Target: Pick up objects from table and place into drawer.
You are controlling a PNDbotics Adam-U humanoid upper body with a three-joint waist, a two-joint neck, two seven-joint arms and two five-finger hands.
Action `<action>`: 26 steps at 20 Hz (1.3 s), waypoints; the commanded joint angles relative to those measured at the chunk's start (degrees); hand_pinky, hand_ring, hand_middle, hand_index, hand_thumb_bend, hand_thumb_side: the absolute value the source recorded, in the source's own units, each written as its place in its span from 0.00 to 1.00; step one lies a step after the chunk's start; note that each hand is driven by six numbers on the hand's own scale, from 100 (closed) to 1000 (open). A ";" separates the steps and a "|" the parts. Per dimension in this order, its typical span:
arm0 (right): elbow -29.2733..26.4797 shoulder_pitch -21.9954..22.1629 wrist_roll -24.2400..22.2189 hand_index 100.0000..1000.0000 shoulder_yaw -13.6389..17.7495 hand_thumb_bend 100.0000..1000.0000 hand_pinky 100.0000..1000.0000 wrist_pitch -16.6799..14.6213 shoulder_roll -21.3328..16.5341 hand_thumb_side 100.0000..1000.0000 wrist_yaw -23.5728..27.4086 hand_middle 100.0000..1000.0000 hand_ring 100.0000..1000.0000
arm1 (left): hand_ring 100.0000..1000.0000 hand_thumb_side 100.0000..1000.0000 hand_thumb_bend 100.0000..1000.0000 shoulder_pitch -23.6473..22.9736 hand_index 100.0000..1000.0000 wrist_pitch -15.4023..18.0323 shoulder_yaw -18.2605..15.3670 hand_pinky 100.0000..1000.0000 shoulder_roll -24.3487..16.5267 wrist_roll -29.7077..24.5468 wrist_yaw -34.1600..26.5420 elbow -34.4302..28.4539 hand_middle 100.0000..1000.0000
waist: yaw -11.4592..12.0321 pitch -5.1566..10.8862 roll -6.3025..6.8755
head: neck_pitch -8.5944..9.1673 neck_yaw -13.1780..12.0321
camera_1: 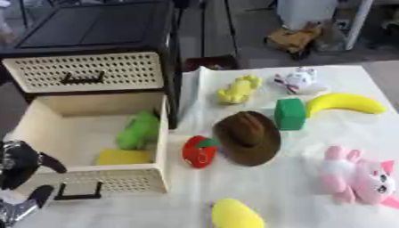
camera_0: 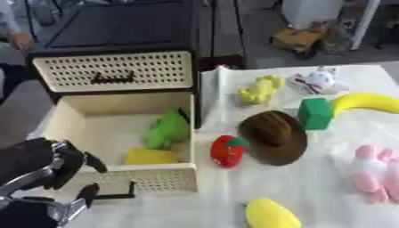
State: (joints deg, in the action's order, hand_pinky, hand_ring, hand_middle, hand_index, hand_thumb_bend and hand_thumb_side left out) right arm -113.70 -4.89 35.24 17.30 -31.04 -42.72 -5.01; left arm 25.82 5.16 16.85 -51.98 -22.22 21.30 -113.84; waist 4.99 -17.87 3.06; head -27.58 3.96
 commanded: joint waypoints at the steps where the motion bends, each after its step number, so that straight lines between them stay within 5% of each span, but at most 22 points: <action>1: -0.89 0.12 0.91 0.73 0.70 0.19 0.62 -0.54 -1.33 1.00 -0.63 0.55 0.88 | 0.25 0.83 0.00 1.78 0.75 2.32 -3.66 0.11 -1.42 2.00 -3.91 -0.75 0.22 | 0.10 1.20 -0.37 | -0.27 1.06; 11: -0.89 0.96 0.39 0.74 0.43 0.24 0.64 -0.29 -2.63 1.00 -2.41 0.56 0.89 | 0.52 1.00 0.00 3.34 0.85 3.51 -10.97 0.36 0.71 16.80 -15.76 -0.75 0.46 | 0.49 1.39 -0.72 | -0.49 4.27; 19: -0.89 2.91 -3.31 0.81 0.00 0.49 0.71 1.58 -6.36 1.00 -8.66 0.63 0.92 | 0.65 1.00 0.00 1.69 0.95 6.26 -14.68 0.44 3.21 28.17 -23.97 -0.75 0.57 | 0.06 1.40 -1.25 | -1.09 7.34; 26: -0.89 5.79 -15.42 0.92 -1.14 0.71 0.79 3.19 -11.75 1.00 -14.94 0.71 0.97 | 0.73 1.00 0.00 -0.98 0.97 9.33 -18.25 0.52 7.28 34.72 -30.05 -0.75 0.65 | -0.13 2.15 -1.56 | -3.76 5.89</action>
State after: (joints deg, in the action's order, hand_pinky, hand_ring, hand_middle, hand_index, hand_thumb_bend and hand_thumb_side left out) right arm -113.70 1.00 22.10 15.84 -28.03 -51.33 -18.73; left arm 24.53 14.05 0.08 -44.21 11.37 -7.69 -113.85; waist 4.94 -16.82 1.64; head -30.54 10.32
